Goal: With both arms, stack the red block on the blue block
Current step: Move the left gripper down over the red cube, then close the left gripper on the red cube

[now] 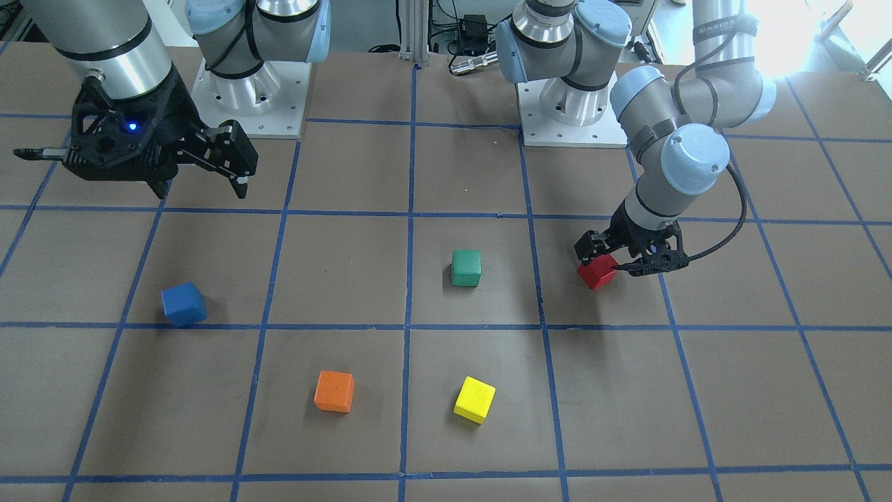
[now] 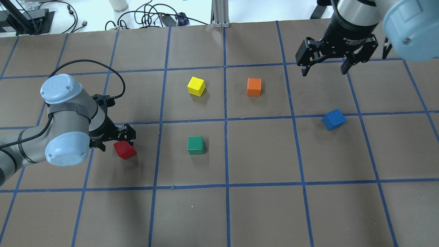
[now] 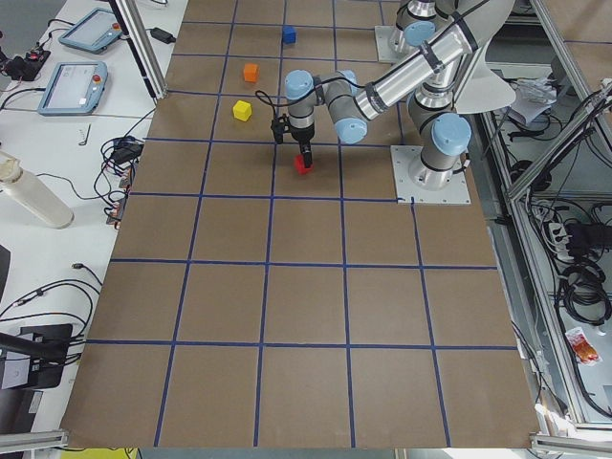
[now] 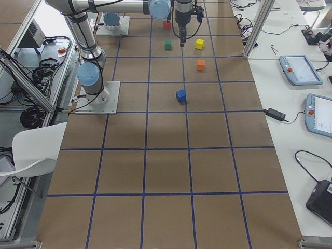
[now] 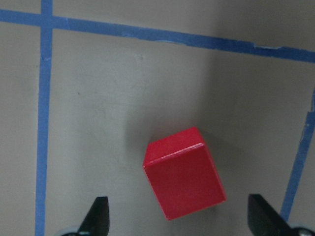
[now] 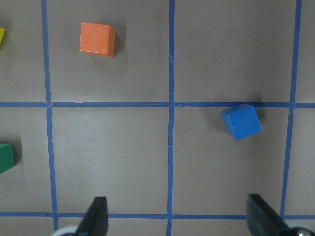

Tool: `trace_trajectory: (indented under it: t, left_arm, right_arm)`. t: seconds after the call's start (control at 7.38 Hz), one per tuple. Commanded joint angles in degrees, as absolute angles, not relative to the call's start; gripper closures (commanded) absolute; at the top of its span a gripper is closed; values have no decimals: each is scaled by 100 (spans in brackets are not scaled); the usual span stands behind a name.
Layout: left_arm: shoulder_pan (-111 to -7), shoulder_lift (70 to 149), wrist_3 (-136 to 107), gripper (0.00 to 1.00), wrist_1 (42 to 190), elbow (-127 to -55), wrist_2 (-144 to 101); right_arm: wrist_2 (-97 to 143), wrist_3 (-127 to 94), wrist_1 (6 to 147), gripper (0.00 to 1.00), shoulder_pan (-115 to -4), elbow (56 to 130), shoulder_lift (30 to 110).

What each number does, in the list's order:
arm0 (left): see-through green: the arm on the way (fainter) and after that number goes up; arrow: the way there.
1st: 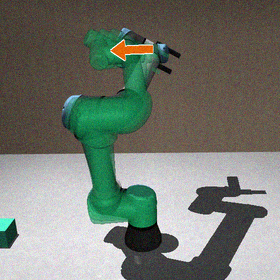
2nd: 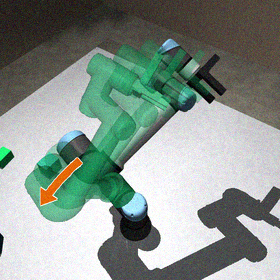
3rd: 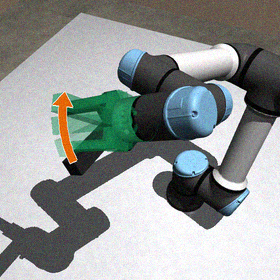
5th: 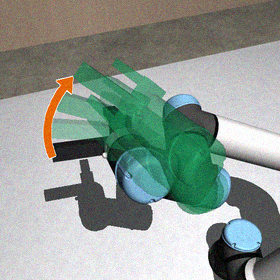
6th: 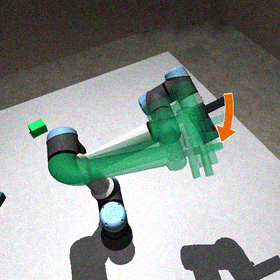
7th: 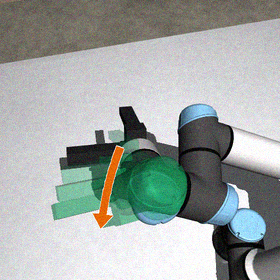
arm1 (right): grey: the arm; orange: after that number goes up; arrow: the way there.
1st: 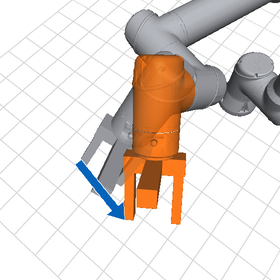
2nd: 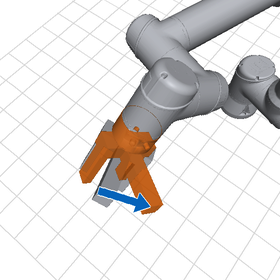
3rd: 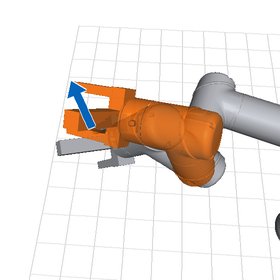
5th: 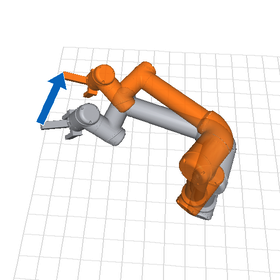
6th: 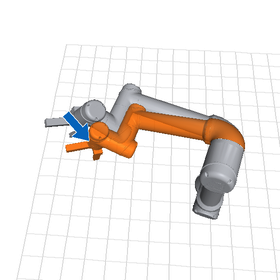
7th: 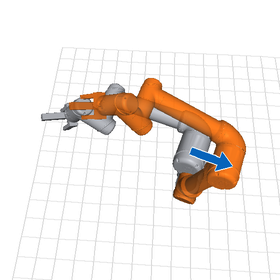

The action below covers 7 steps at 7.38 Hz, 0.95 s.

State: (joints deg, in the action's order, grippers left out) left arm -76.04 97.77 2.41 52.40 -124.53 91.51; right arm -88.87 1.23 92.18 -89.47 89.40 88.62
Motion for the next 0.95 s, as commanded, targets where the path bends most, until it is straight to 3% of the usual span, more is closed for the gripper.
trace_trajectory:
  t: [0.0,0.14,0.27,0.41,0.68,0.81]
  left_arm:
    - [-7637,10010,-17,0,5081,-12489,9149]
    - [-7646,10063,-165,6,5071,-12515,9141]
    - [-7655,10133,-184,21,5002,-12550,9141]
    - [-7655,10160,-176,46,4949,-12559,9167]
    - [-7655,10134,-141,77,4922,-12455,9202]
    - [-7725,10090,-97,83,4983,-12176,9254]
  right_arm:
    - [-8886,114,9167,0,-8947,8956,8868]
    - [-8886,106,9158,0,-8947,8956,8868]
    - [-8886,105,9158,0,-8947,8956,8868]
    - [-8886,105,9150,0,-8947,8973,8877]
    - [-8886,105,9158,0,-8947,8974,8877]
    - [-8886,105,9158,0,-8947,8974,8877]
